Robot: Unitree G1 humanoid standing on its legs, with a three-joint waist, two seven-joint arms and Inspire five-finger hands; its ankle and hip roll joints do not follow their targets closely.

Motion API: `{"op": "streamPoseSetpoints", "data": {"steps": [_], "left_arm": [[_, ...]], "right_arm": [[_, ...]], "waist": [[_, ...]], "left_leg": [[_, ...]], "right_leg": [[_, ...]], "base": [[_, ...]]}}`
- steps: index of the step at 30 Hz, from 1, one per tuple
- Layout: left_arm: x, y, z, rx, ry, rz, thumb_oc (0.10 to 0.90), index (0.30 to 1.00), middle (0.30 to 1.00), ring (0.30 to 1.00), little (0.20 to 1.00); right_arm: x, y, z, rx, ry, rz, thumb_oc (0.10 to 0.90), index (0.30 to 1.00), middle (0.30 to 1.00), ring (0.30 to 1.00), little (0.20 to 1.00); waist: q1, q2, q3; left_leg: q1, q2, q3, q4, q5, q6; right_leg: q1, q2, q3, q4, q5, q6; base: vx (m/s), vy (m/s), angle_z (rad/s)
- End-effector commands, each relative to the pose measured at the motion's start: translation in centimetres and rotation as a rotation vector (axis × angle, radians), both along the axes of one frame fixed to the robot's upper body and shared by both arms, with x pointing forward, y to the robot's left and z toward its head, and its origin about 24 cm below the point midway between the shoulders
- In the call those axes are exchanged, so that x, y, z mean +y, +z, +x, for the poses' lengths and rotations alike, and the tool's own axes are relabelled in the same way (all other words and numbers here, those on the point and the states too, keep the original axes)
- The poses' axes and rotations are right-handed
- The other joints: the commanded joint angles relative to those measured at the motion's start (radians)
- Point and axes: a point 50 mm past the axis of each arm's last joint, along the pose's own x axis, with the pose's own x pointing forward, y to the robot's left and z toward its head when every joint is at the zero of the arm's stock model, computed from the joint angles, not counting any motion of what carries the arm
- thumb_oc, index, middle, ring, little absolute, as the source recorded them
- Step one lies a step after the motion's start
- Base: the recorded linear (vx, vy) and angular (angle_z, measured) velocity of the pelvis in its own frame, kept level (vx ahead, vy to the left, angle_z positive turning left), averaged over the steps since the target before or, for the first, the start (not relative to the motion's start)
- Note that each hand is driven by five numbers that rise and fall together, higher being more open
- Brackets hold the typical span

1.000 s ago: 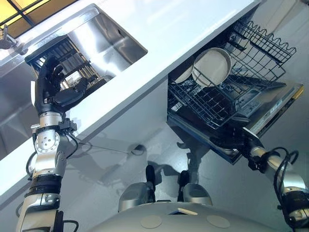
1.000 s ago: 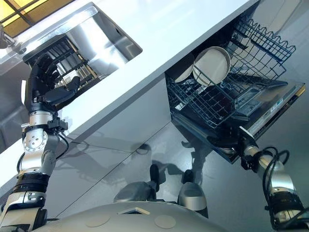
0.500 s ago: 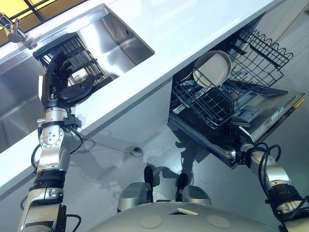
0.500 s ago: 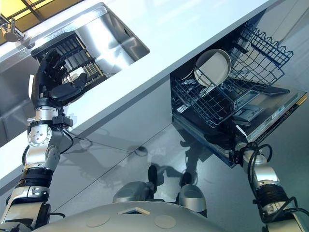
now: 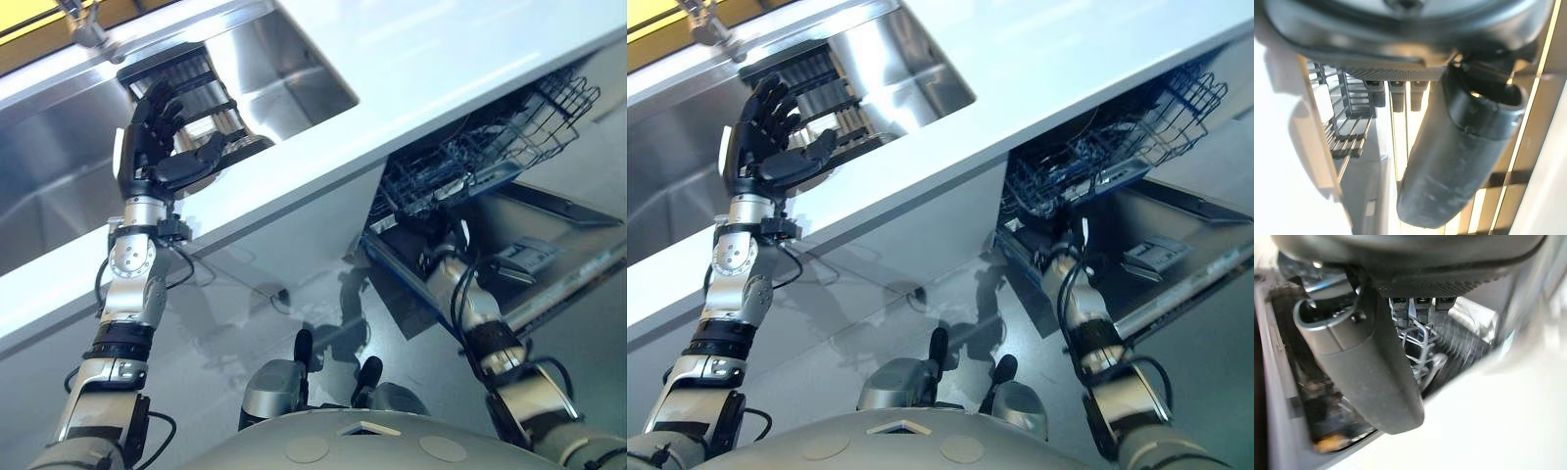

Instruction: Pick up plates and place into dishwasher.

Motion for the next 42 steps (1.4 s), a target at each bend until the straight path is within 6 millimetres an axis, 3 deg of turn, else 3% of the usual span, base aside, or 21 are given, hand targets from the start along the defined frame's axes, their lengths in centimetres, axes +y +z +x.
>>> {"op": "streamPoseSetpoints", "data": {"steps": [1,7,14,17,24,28,32,36,42], "left_arm": [[-1.5,-0.5,-0.5,-0.014,-0.076,-0.011,0.800,0.900,0.900,0.900,0.900],[-1.9,0.9,-0.3,-0.099,-0.095,-0.031,0.800,0.900,0.900,0.900,0.900],[-0.8,2.7,0.3,-0.168,-0.075,-0.029,0.800,0.900,0.900,0.900,0.900],[-0.8,2.9,0.5,-0.172,-0.056,-0.029,0.800,0.900,0.900,0.900,0.900],[-0.3,2.2,-0.4,-0.164,0.021,-0.028,0.800,0.900,0.900,0.900,0.900],[1.0,2.0,-1.3,-0.161,0.102,-0.030,0.800,0.900,0.900,0.900,0.900],[2.6,1.5,-2.5,-0.157,0.172,-0.054,0.800,0.900,0.900,0.900,0.900],[3.2,1.3,-3.3,-0.149,0.210,-0.034,0.800,0.900,0.900,0.900,0.900],[4.0,1.8,-3.1,-0.137,0.237,-0.026,0.800,0.900,0.900,0.900,0.900]], "right_arm": [[13.6,18.9,3.6,-0.865,0.537,0.170,0.800,0.900,0.900,0.900,0.900],[13.7,17.0,4.4,-0.825,0.624,0.155,0.800,0.900,0.900,0.900,0.900],[13.0,16.7,4.8,-0.815,0.606,0.058,0.800,0.900,0.900,0.900,0.900],[12.1,15.1,4.8,-0.724,0.528,-0.040,0.800,0.900,0.900,0.900,0.900],[8.8,8.7,2.6,-0.521,0.387,-0.349,0.800,0.900,0.900,0.900,0.900],[4.4,3.7,0.2,-0.301,0.327,-0.565,0.800,0.900,0.900,0.900,0.900],[-1.1,-0.7,-3.6,-0.081,0.293,-0.701,0.800,0.900,0.900,0.900,0.900],[-5.4,-3.0,-7.2,0.059,0.250,-0.734,0.800,0.900,0.900,0.900,0.900],[-9.4,-2.8,-9.3,0.112,0.138,-0.768,0.800,0.900,0.900,0.900,0.900]], "waist": [[0.097,-0.015,-0.035],[0.107,0.005,0.051],[0.097,-0.006,0.103],[0.081,-0.012,0.100],[0.021,-0.013,0.062],[-0.029,-0.016,0.029],[-0.088,-0.023,-0.011],[-0.139,-0.031,-0.037],[-0.185,-0.044,-0.077]], "left_leg": [[-0.014,-0.085,0.016,0.115,-0.167,0.057],[-0.083,-0.087,0.027,0.139,-0.149,0.053],[-0.137,-0.080,0.055,0.121,-0.129,0.051],[-0.134,-0.076,0.066,0.118,-0.132,0.052],[-0.070,-0.065,0.102,0.098,-0.150,0.057],[-0.034,-0.058,0.132,0.078,-0.162,0.059],[-0.005,-0.048,0.161,0.061,-0.171,0.056],[0.031,-0.038,0.173,0.038,-0.175,0.050],[0.064,-0.025,0.183,0.032,-0.187,0.043]], "right_leg": [[-0.115,-0.069,0.012,0.257,-0.123,0.031],[-0.171,-0.080,-0.002,0.258,-0.093,0.036],[-0.230,-0.072,-0.019,0.248,-0.063,0.045],[-0.241,-0.073,-0.012,0.257,-0.065,0.046],[-0.225,-0.072,0.027,0.266,-0.078,0.048],[-0.214,-0.056,0.057,0.254,-0.085,0.053],[-0.194,-0.033,0.099,0.231,-0.092,0.054],[-0.165,-0.016,0.131,0.225,-0.113,0.055],[-0.141,0.004,0.158,0.230,-0.136,0.050]], "base": [[-0.04,-0.002,0.33],[-0.12,-0.034,0.07],[-0.14,-0.041,-0.01],[-0.06,0.019,-0.04],[0.01,0.028,-0.05],[-0.01,-0.007,-0.13],[0.00,-0.028,-0.23],[0.01,-0.058,-0.15],[0.00,-0.112,-0.17]]}}
